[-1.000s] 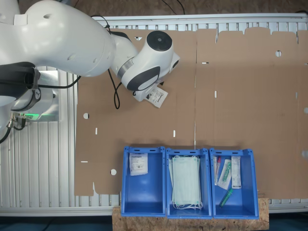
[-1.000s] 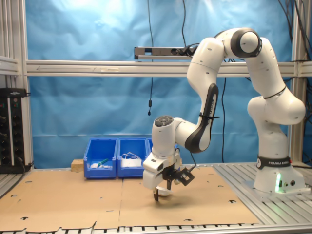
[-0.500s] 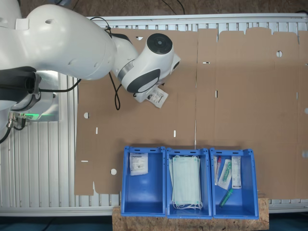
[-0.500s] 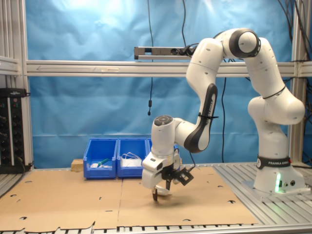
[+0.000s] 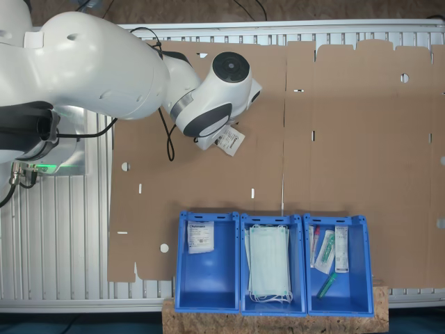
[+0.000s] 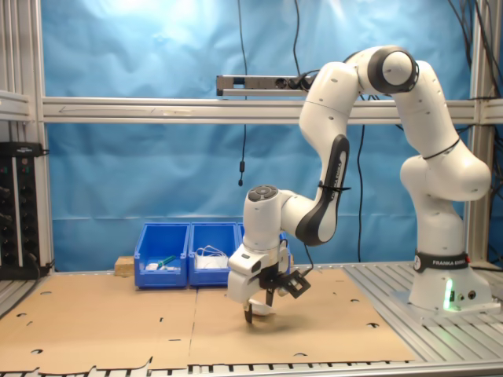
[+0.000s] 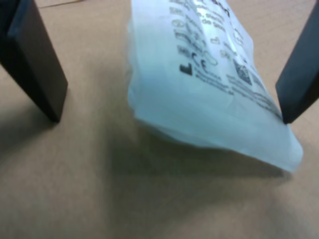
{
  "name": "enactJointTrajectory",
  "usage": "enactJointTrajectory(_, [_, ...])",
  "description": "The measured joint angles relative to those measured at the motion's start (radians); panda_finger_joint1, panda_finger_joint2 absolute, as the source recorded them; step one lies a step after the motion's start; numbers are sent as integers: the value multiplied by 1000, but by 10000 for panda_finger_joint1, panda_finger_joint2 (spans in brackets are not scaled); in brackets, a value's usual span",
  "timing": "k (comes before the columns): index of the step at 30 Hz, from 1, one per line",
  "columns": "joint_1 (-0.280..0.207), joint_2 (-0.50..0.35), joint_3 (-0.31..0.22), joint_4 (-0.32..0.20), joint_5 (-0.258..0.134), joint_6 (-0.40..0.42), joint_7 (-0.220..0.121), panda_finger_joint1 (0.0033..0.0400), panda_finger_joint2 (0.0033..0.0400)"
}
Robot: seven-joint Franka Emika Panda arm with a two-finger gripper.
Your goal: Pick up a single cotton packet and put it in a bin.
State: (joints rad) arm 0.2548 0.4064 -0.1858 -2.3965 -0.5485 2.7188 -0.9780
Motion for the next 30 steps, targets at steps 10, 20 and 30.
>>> enactJointTrajectory(10, [-9, 3, 0, 1, 0, 12, 0, 400, 400])
enactJointTrajectory(20, [-10, 3, 0, 1, 0, 15, 0, 400, 400])
enactJointTrajectory(30, [-10, 4, 0, 1, 0, 16, 0, 400, 400])
